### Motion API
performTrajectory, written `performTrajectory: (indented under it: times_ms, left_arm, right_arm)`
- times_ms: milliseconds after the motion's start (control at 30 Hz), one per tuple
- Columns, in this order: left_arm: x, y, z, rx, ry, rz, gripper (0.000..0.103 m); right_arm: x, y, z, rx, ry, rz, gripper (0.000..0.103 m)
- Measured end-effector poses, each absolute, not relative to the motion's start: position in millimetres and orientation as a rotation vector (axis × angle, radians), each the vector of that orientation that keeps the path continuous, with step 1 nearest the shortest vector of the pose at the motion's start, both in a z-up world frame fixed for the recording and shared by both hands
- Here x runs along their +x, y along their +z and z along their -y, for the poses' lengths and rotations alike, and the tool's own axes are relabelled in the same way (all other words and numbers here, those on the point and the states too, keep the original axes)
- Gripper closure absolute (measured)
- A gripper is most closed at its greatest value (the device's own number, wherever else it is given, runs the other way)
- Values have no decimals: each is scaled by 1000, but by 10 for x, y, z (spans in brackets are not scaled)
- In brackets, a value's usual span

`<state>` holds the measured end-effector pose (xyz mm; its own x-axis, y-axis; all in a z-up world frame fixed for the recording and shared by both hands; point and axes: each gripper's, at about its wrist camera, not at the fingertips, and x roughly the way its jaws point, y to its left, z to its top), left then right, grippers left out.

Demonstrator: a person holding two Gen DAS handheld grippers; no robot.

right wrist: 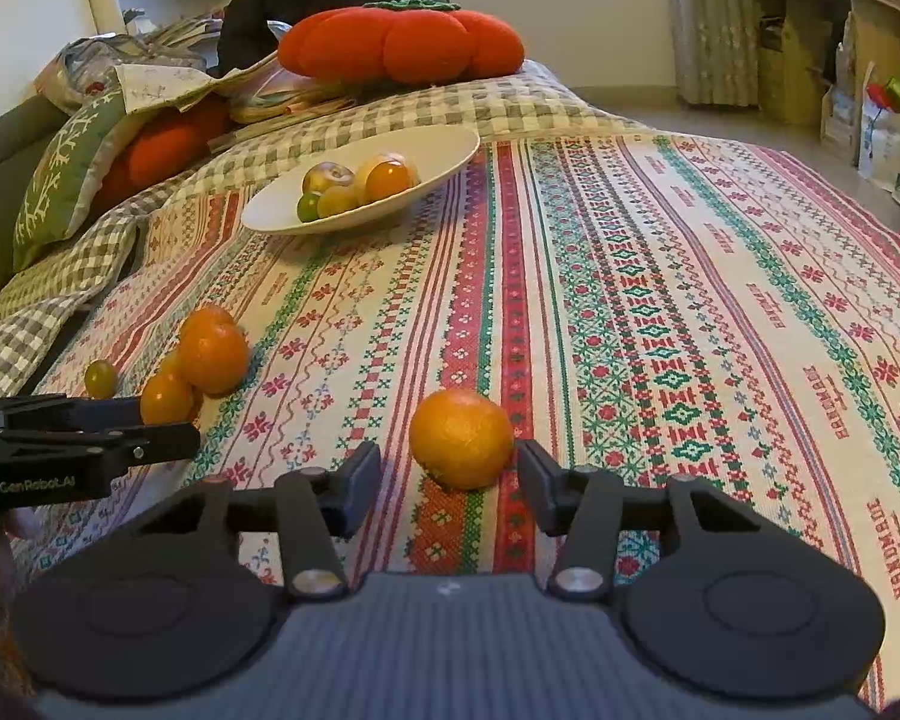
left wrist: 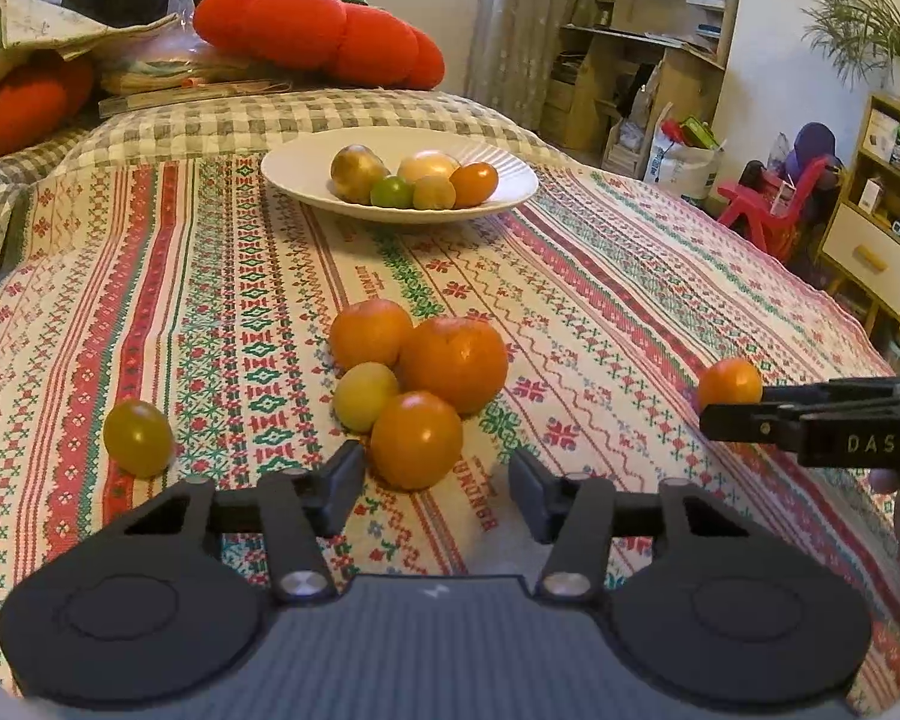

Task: Organize fruits
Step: 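Grasp a large orange tangerine with the right tool while the left tool grasps another tangerine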

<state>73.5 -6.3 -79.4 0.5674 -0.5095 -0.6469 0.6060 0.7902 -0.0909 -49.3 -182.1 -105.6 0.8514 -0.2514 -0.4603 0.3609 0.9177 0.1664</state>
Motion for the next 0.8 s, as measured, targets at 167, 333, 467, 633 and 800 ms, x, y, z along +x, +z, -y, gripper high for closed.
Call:
performTrajectory:
  times_ms: [167, 333, 467, 633, 800]
  left_arm:
    - [759, -783, 69, 145, -648, -719, 80]
    - [797, -774, 1, 103, -643, -737, 86]
    - [802, -772, -6, 97, -645, -741, 87]
    - [782, -756, -11, 91, -655, -746, 87]
    - [750, -697, -38, 83, -662, -739, 87]
  right_arm:
    - [-439, -1038, 1821, 243, -324, -454, 62]
    - [-405, -1001, 1837, 247, -319, -458, 69]
    - [-381, -969, 1838, 244, -307, -456, 69]
    - [-367, -932, 1816, 236, -299, -453, 69]
    - [-365, -879, 1814, 236, -290, -447, 69]
